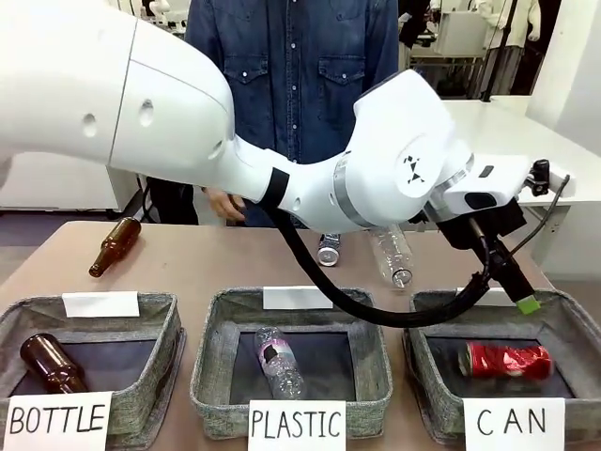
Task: Sort the can waste into the basket.
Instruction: Pick up the can waste from the table and place it in the right Fabric basket.
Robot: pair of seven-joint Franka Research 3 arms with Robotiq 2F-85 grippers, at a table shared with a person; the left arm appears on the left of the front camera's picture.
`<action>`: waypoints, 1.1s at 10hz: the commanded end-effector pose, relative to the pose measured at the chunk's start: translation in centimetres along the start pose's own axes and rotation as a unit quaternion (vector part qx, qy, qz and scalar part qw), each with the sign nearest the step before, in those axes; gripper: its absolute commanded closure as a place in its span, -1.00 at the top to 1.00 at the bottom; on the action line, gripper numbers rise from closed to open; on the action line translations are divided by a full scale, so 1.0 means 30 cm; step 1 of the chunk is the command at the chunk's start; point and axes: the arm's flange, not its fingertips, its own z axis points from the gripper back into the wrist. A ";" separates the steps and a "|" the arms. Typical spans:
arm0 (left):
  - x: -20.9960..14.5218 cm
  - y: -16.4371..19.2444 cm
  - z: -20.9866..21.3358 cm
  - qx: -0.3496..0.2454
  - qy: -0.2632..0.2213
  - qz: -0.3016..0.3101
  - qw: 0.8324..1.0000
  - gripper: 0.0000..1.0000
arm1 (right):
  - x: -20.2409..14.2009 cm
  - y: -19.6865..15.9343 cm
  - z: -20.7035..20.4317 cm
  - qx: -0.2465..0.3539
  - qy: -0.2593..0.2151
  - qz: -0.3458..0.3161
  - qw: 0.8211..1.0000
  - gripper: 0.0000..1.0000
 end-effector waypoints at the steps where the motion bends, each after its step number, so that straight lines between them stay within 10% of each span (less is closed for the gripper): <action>1: -0.004 0.000 0.038 -0.001 0.001 0.007 1.000 1.00 | 0.000 0.009 0.005 0.004 -0.005 -0.005 1.000 1.00; 5: -0.106 -0.012 0.286 -0.034 0.037 0.059 0.997 1.00 | 0.000 0.000 0.000 0.000 0.000 0.000 1.000 1.00; 11: -0.650 -0.222 1.037 0.034 -0.041 0.252 0.966 1.00 | 0.259 0.443 -0.516 -0.066 0.135 0.081 0.985 1.00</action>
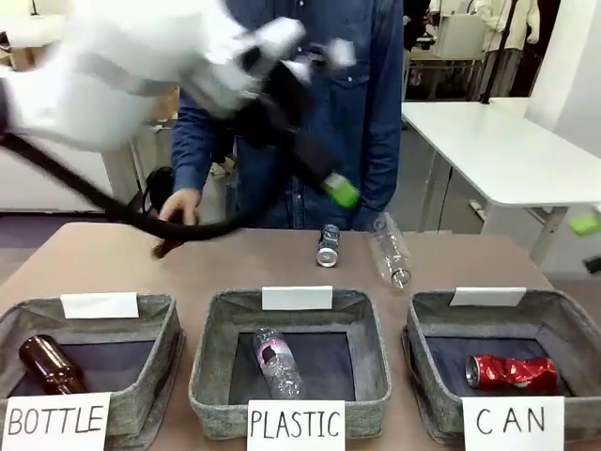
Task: Sort the can waste into the basket.
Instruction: Pick up the can waste from the table and place it in the right Fabric basket.
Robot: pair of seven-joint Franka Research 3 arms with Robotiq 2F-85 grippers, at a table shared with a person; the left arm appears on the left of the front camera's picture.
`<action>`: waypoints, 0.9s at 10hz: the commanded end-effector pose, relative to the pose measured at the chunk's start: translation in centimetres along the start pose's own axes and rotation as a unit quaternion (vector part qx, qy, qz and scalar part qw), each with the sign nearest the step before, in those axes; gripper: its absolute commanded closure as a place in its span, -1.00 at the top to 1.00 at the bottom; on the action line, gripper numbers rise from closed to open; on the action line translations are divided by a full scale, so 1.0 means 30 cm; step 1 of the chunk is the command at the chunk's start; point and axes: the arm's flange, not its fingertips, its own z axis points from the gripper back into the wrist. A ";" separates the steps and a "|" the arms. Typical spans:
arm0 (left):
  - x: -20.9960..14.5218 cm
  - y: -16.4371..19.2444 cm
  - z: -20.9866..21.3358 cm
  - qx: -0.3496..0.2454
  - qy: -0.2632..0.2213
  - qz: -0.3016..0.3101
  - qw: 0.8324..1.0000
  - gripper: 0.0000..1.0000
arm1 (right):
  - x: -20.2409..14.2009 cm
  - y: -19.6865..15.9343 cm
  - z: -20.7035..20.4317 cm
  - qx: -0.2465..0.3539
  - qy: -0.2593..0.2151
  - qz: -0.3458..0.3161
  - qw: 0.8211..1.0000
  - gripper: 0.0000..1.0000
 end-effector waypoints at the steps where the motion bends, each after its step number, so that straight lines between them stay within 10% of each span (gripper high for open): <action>1: -0.228 0.012 0.149 0.005 -0.016 0.071 0.997 1.00 | 0.084 0.077 -0.042 0.007 0.000 0.006 1.000 1.00; 4: -0.532 0.135 0.420 -0.079 -0.133 0.226 0.962 1.00 | 0.158 0.207 -0.170 0.062 -0.010 -0.047 0.997 1.00; 6: -0.766 0.230 0.536 -0.131 -0.218 0.385 0.887 1.00 | 0.195 0.253 -0.133 0.152 -0.047 -0.111 0.981 1.00; 8: -0.920 0.273 0.577 -0.163 -0.282 0.411 0.851 1.00 | 0.225 0.232 -0.067 0.174 -0.081 -0.146 0.971 1.00; 9: -0.835 0.248 0.567 -0.131 -0.186 0.355 0.907 1.00 | 0.230 0.221 -0.048 0.190 -0.085 -0.150 0.966 1.00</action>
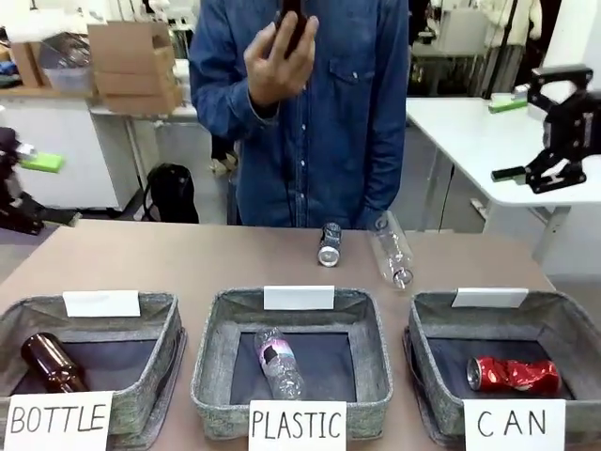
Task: Sort the can waste into the basket.
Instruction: Pick up the can waste from the table and place it in the right Fabric basket.
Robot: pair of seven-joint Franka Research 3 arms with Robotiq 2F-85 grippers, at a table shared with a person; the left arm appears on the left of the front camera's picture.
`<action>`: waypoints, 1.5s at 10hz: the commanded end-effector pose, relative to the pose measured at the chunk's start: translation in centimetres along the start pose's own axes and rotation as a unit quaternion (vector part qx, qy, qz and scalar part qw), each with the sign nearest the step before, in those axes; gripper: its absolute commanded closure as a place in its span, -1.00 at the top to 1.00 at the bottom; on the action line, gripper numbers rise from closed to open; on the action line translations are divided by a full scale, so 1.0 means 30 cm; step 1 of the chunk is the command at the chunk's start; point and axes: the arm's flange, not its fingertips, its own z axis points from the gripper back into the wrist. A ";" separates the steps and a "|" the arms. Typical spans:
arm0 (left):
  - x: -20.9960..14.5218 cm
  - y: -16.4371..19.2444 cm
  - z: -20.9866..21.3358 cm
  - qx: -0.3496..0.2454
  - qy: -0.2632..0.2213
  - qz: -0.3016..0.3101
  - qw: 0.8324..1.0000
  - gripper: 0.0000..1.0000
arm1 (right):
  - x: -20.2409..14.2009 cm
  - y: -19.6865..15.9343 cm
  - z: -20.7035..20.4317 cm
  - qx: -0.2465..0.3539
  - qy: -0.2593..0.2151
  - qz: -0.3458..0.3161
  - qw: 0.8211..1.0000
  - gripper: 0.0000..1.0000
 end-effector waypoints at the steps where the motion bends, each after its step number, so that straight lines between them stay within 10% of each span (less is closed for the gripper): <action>1: 0.028 -0.081 -0.091 0.026 0.044 -0.047 0.998 1.00 | -0.016 -0.007 -0.032 -0.016 0.018 0.011 1.000 1.00; 6: 0.005 -0.122 -0.018 0.021 0.078 -0.045 0.996 0.99 | -0.016 -0.007 -0.032 -0.016 0.018 0.011 1.000 1.00; 10: -0.307 -0.224 0.497 0.073 -0.068 -0.029 0.995 0.99 | -0.016 -0.007 -0.032 -0.016 0.018 0.011 1.000 1.00; 15: -0.345 -0.201 0.528 0.048 -0.083 -0.042 0.995 0.99 | -0.016 -0.007 -0.032 -0.016 0.018 0.011 1.000 1.00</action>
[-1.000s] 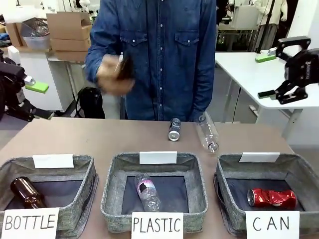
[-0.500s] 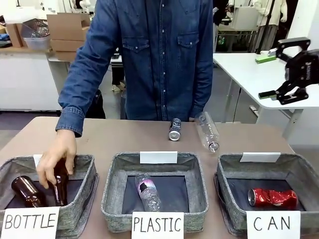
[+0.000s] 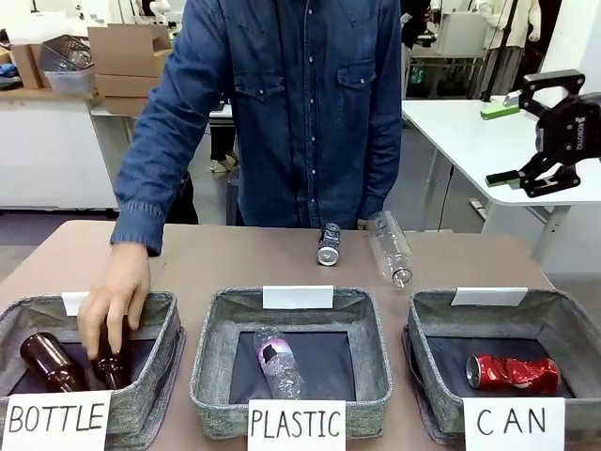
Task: Sort the can waste into the basket.
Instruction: Pick up the can waste from the table and place it in the right Fabric basket.
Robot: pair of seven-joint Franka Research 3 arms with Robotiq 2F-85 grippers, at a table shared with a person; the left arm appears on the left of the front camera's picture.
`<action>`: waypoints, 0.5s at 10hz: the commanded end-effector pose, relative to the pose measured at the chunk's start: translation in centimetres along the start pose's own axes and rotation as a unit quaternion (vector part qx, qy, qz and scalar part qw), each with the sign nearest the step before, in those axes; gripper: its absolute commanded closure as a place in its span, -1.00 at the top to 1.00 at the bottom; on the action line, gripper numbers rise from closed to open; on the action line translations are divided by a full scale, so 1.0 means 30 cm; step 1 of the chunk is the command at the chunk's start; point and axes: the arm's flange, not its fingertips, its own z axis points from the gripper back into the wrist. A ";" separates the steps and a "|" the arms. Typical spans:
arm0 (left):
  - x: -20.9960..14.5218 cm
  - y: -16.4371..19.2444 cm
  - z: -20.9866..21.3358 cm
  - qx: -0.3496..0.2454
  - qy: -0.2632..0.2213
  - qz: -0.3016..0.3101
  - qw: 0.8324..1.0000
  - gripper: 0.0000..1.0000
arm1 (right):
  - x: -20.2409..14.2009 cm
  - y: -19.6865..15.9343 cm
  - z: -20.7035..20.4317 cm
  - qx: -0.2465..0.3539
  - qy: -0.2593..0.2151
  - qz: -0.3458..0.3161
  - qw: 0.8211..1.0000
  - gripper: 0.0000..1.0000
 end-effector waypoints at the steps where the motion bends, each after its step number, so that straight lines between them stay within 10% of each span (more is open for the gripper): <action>1: 0.027 -0.002 -0.027 -0.011 0.008 -0.013 1.000 0.99 | -0.004 -0.004 0.001 -0.003 0.004 0.008 1.000 1.00; 5: 0.088 0.012 -0.211 -0.029 0.049 -0.020 0.998 0.99 | -0.004 -0.004 0.001 -0.003 0.004 0.008 1.000 1.00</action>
